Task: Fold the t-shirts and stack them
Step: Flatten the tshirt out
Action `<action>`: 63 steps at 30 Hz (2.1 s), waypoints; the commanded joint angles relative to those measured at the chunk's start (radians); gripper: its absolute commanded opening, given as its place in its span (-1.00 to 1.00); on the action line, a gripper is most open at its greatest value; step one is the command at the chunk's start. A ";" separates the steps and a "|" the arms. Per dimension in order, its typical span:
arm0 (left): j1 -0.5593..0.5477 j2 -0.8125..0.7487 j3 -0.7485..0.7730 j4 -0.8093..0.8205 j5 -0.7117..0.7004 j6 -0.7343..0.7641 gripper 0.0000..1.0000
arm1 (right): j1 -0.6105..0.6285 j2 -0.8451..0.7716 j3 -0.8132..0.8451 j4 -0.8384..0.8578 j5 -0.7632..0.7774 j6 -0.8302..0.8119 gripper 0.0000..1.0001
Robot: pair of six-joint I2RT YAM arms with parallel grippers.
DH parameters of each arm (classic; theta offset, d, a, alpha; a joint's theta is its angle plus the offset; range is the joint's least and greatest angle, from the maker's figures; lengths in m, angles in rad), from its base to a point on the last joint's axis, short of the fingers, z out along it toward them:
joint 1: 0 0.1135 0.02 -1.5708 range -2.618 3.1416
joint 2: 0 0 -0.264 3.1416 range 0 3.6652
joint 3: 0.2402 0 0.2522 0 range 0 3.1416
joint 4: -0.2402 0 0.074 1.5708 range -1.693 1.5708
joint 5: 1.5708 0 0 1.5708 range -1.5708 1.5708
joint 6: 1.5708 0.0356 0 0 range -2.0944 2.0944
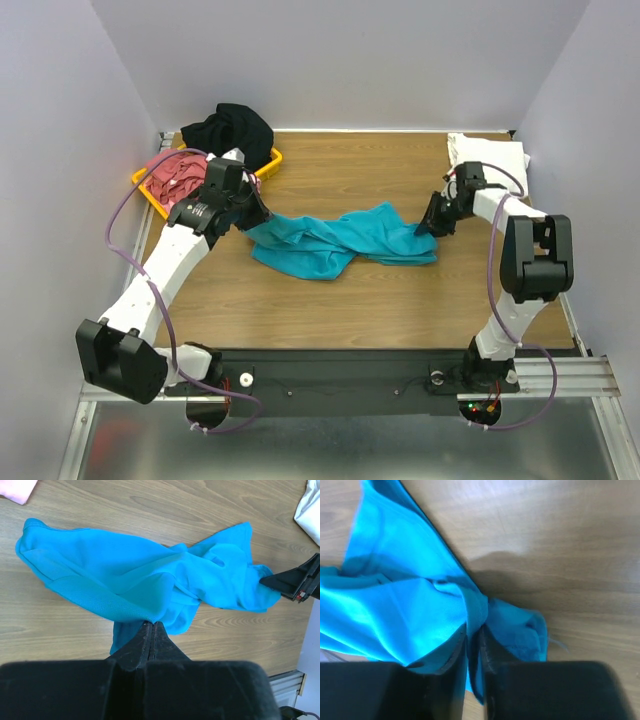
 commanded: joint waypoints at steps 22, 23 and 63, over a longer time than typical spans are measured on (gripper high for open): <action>0.305 0.048 0.502 -0.078 0.197 0.150 -1.00 | -0.074 -0.305 0.599 -0.053 0.220 0.080 -0.99; 0.305 0.038 0.484 -0.070 0.209 0.144 -1.00 | -0.074 -0.314 0.596 -0.054 0.221 0.084 -0.99; 0.305 0.031 -0.297 0.131 0.223 0.191 -1.00 | -0.072 -0.009 0.029 0.130 -0.076 -0.003 0.24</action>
